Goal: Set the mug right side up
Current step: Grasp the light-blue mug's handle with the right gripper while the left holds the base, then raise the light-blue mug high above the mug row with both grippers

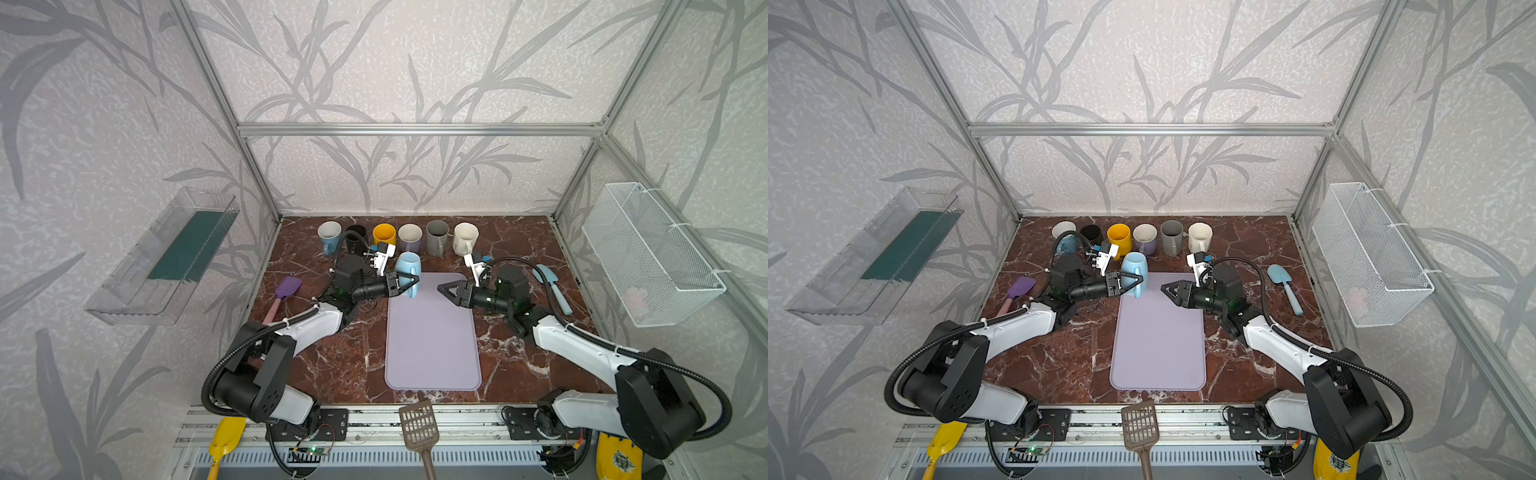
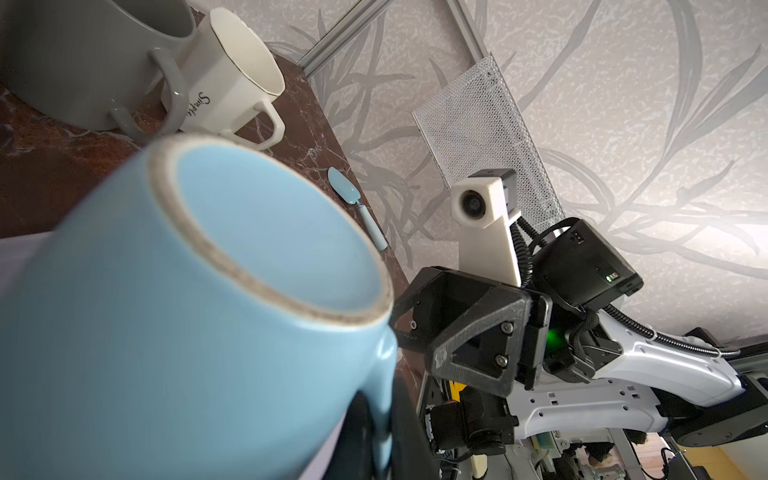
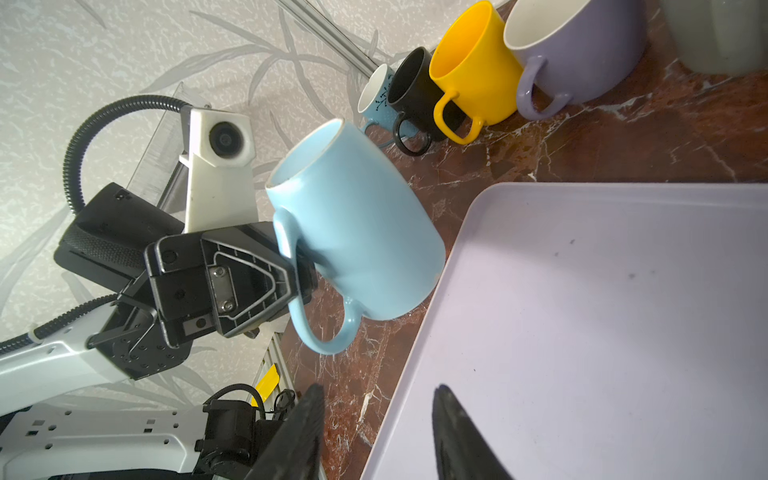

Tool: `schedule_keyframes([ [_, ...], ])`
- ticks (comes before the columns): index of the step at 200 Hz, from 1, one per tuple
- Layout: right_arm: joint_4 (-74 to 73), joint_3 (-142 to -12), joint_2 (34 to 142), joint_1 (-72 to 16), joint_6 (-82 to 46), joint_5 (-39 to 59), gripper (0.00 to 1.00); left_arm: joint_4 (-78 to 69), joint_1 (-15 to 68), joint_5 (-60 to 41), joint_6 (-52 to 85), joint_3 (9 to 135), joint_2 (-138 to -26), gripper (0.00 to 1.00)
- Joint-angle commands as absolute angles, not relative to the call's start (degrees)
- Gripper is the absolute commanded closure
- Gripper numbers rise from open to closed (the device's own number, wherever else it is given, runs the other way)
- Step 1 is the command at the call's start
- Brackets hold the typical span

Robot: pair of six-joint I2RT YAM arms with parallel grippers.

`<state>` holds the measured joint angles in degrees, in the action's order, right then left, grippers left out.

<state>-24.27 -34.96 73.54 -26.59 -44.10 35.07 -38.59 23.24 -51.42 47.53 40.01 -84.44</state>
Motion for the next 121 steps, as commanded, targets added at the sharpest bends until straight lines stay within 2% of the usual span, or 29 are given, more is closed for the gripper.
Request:
schedule_keyframes([
  [1,-30.2,-33.4,74.5,-26.9,-47.2,35.8,0.56,-49.8,23.2,-53.1,49.5,41.7,-83.6,1.00],
  [62,-49.5,-32.2,79.7,-26.9,-59.1,37.3,0.56,-54.1,23.1,-54.0,51.0,47.9,-83.4,1.00],
  [121,-59.7,-39.0,82.7,-26.9,-67.1,39.2,0.56,-61.7,21.8,-55.1,54.6,57.8,-84.3,1.00],
])
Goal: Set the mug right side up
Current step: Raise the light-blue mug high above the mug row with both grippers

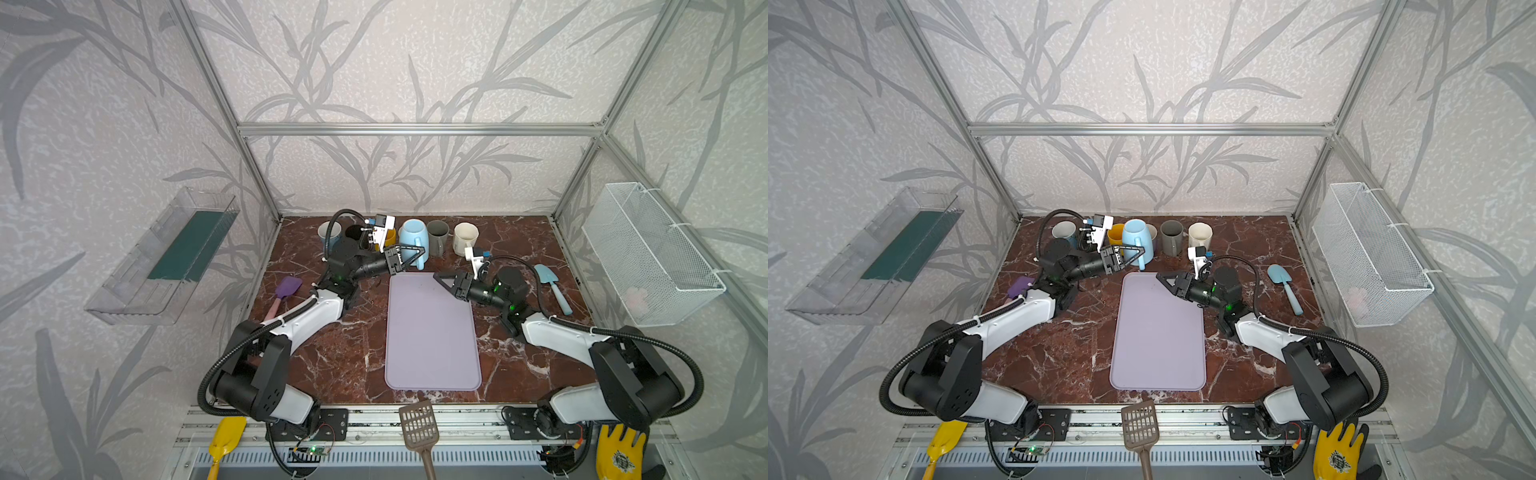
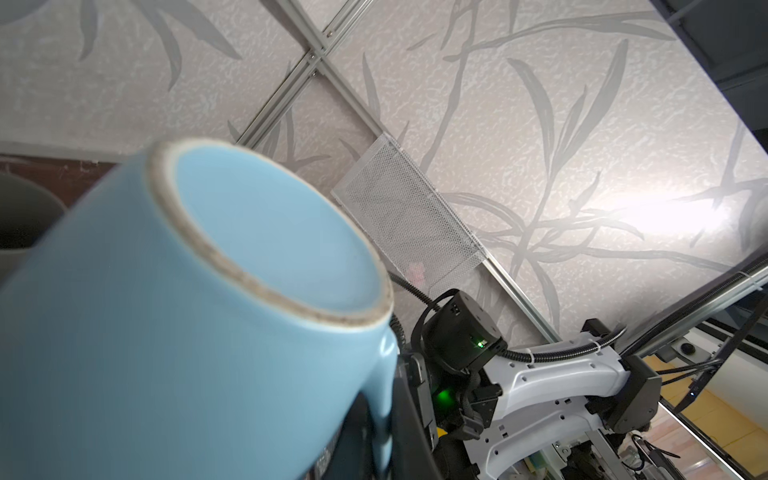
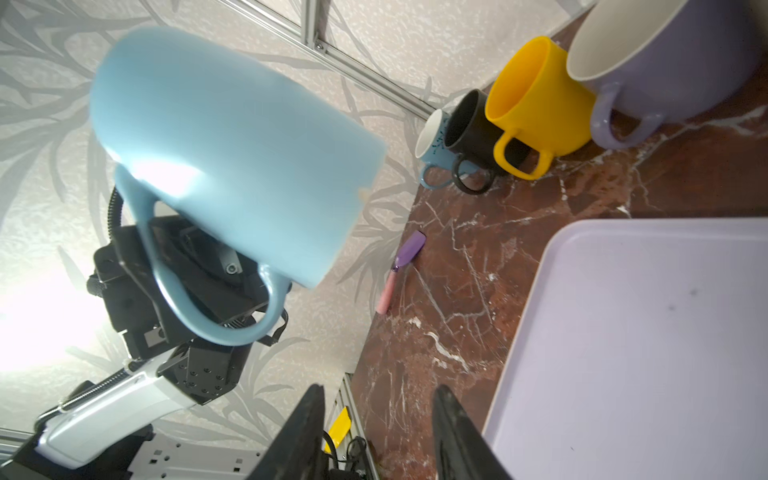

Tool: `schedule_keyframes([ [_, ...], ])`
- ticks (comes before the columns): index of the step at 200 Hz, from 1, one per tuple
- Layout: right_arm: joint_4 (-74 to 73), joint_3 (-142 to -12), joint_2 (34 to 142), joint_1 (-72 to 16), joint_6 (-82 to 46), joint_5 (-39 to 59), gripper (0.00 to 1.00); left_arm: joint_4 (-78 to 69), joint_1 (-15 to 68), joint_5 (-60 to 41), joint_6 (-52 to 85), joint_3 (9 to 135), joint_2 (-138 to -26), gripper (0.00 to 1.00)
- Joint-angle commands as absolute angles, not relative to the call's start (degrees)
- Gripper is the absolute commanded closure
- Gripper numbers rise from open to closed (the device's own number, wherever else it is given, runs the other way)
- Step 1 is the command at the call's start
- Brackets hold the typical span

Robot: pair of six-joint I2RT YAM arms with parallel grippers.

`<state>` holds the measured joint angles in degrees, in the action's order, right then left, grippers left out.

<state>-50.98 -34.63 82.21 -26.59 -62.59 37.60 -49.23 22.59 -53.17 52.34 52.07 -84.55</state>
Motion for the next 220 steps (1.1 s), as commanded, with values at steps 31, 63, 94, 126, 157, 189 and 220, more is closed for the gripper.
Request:
schedule_keyframes([
  [31,-63.2,-43.6,83.3,-27.0,-70.4,39.5,0.56,-71.3,20.0,-55.2,61.6,64.1,-88.0,1.00],
  [63,-69.9,-47.9,85.6,-26.9,-75.6,38.5,0.56,-81.0,18.1,-54.5,70.0,69.6,-92.3,1.00],
  [94,-78.1,-54.0,91.0,-27.0,-82.8,38.9,0.56,-80.9,17.7,-53.8,68.9,71.5,-92.3,1.00],
  [126,-80.5,-60.3,95.4,-28.0,-87.0,38.7,0.56,-80.9,17.4,-54.2,68.9,73.1,-91.7,1.00],
  [157,-80.5,-64.1,97.4,-29.4,-87.9,37.7,0.55,-80.9,17.4,-55.1,68.5,73.3,-90.6,1.00],
  [189,-80.4,-66.7,99.3,-30.8,-88.9,36.9,0.55,-80.9,17.4,-55.3,68.4,72.9,-89.3,1.00],
  [220,-80.4,-68.5,100.3,-31.8,-90.1,36.5,0.55,-80.9,17.4,-55.5,68.0,72.1,-88.0,1.00],
])
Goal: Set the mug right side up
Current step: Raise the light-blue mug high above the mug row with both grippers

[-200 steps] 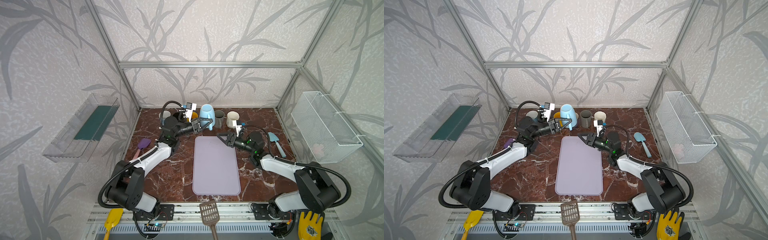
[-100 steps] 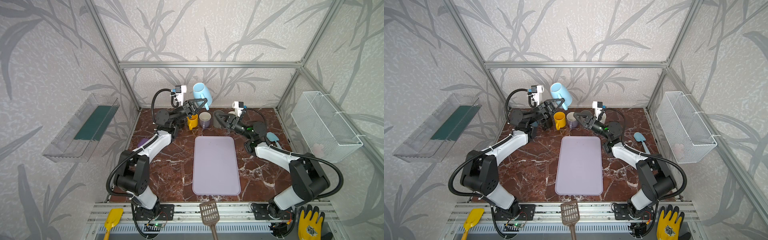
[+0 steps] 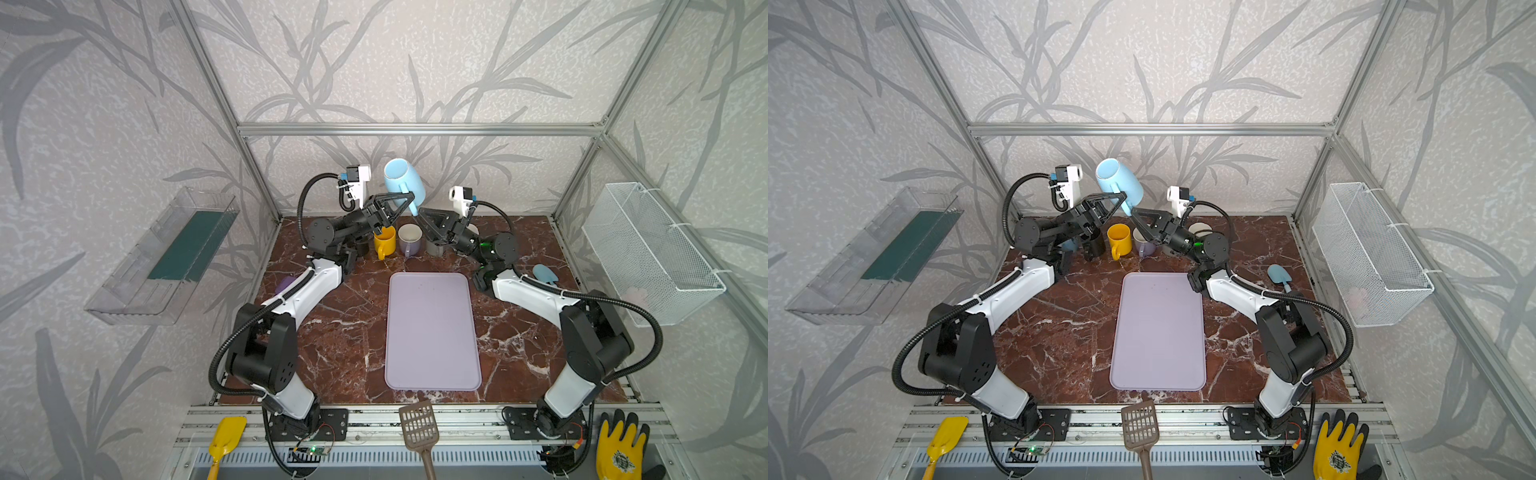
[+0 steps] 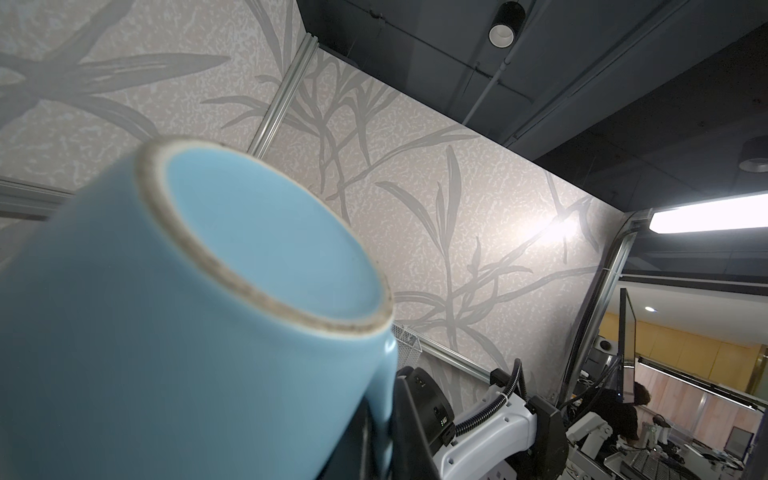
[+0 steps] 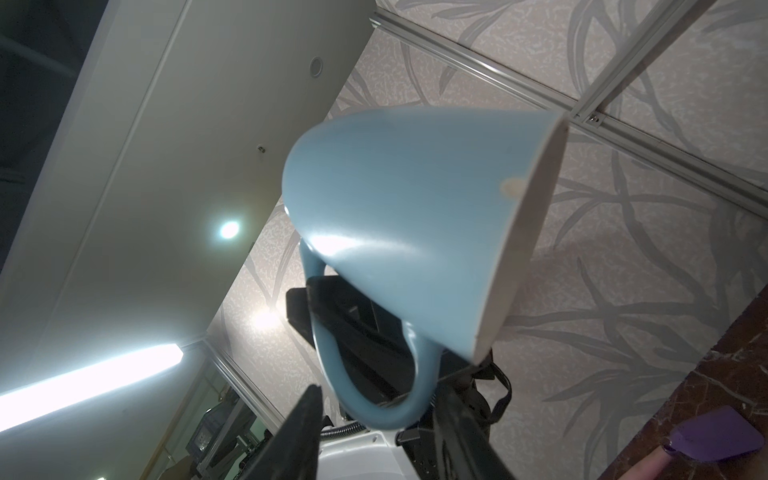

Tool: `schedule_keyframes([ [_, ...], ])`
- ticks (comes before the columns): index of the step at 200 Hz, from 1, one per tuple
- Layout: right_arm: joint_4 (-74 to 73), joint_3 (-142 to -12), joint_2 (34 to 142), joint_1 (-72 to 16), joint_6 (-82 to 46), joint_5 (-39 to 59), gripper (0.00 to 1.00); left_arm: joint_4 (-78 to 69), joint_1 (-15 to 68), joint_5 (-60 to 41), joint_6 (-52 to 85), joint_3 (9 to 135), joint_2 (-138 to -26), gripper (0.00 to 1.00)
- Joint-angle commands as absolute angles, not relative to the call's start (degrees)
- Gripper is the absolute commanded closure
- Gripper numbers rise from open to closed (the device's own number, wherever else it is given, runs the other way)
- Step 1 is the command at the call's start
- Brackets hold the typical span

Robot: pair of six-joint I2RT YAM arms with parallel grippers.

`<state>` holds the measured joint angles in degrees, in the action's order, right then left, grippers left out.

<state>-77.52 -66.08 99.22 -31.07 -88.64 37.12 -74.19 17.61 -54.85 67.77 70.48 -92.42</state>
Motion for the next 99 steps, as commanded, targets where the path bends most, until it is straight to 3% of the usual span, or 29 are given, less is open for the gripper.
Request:
schedule_keyframes([
  [1,-80.4,-68.6,100.4,-31.8,-90.1,36.5,0.55,-80.9,17.4,-55.5,68.0,72.1,-88.0,1.00],
  [99,-80.4,-71.7,101.3,-34.1,-95.5,35.1,0.55,-80.9,17.5,-56.7,63.4,66.5,-82.5,1.00],
])
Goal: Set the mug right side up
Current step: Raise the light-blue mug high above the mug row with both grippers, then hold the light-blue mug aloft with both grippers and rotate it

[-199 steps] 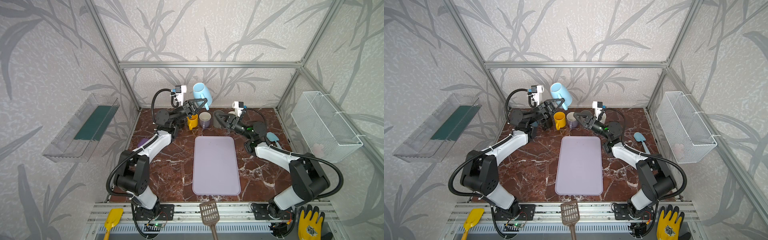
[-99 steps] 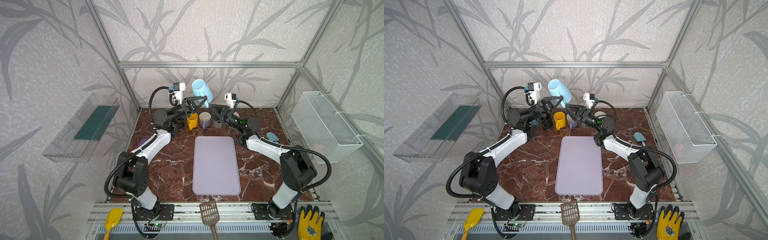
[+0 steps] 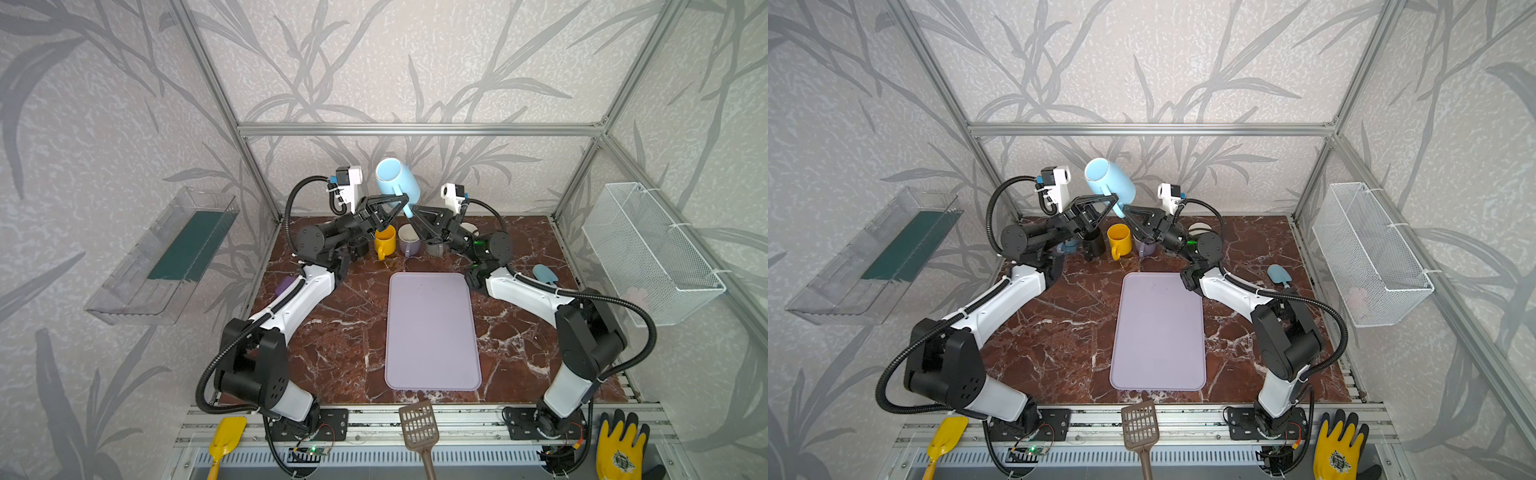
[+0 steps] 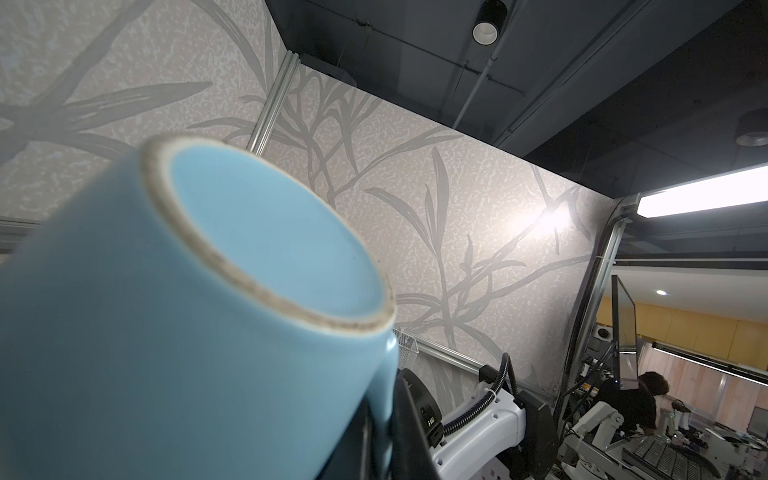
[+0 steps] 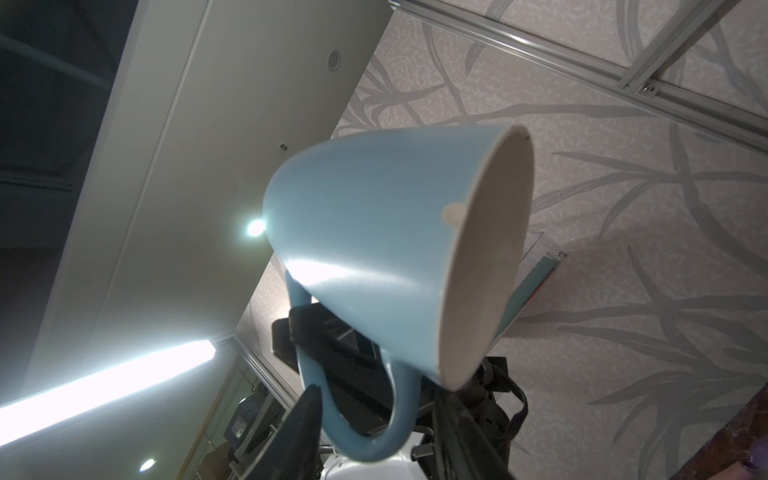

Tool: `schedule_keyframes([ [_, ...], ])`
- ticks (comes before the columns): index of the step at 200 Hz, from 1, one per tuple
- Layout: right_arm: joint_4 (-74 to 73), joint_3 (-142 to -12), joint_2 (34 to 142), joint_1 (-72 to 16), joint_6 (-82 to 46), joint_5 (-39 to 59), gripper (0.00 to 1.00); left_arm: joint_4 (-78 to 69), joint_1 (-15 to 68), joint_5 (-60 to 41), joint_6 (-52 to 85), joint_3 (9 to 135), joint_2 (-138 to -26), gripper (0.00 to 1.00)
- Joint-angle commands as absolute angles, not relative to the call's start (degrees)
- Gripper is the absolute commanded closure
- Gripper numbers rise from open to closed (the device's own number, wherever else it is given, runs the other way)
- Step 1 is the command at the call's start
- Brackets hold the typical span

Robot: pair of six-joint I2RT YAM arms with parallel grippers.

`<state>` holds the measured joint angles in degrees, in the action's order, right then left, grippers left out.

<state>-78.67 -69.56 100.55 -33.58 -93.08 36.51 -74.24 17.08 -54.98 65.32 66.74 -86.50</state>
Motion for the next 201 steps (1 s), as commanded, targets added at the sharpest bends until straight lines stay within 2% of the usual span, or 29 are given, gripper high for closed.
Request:
schedule_keyframes([
  [1,-80.4,-71.7,101.3,-34.2,-95.7,35.1,0.55,-80.9,17.5,-56.8,63.4,66.5,-82.5,1.00],
  [42,-80.5,-73.1,102.9,-34.8,-101.2,35.3,0.58,-80.9,17.5,-58.3,62.8,67.0,-82.2,1.00],
  [100,-80.5,-75.3,104.0,-35.4,-106.7,36.3,0.72,-81.0,17.5,-60.2,62.2,66.1,-81.2,1.00],
  [201,-80.5,-79.5,107.2,-38.1,-114.6,39.9,0.68,-80.9,17.5,-64.1,62.7,68.5,-83.3,1.00],
])
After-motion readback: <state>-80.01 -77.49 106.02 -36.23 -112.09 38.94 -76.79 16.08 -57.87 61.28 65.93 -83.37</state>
